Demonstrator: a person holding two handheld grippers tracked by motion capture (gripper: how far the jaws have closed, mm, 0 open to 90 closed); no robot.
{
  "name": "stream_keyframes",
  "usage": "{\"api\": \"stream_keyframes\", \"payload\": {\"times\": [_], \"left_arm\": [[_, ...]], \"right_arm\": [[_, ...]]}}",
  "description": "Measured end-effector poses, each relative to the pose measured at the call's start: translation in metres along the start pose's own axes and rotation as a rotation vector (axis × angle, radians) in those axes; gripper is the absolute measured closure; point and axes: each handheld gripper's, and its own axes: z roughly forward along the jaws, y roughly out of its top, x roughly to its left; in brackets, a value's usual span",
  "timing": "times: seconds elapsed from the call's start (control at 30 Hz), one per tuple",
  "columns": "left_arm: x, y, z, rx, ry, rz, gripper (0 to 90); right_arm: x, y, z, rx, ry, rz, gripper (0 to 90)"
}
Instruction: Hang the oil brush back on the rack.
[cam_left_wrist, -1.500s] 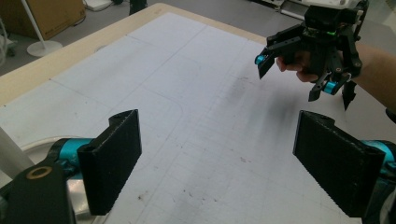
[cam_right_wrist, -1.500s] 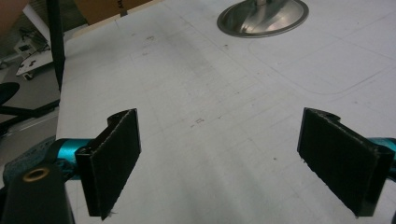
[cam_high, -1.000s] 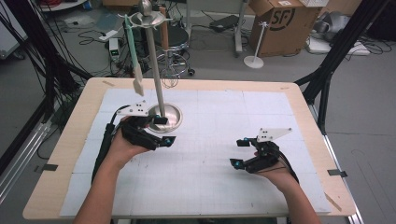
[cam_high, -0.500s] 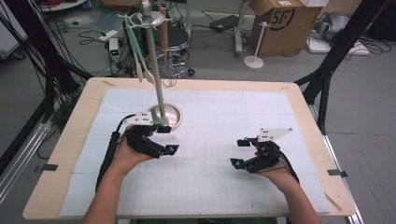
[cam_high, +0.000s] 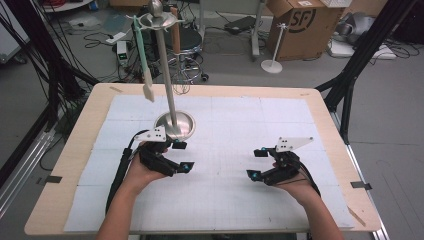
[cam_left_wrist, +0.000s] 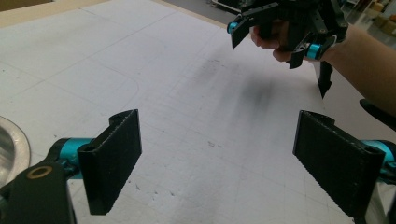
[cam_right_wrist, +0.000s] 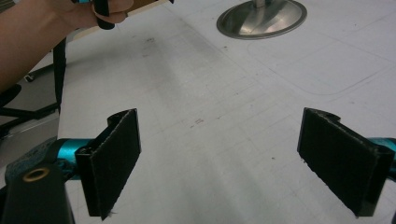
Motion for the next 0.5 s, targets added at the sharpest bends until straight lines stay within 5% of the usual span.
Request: {"api": "stream_keyframes", "payload": {"times": [0.5], "left_arm": [[-0.011, -0.004, 0.000, -0.012, 0.019, 0.051, 16.0]], "right_arm": [[0.000, -0.001, 0.000, 0.003, 0.000, 0.001, 12.7]]}}
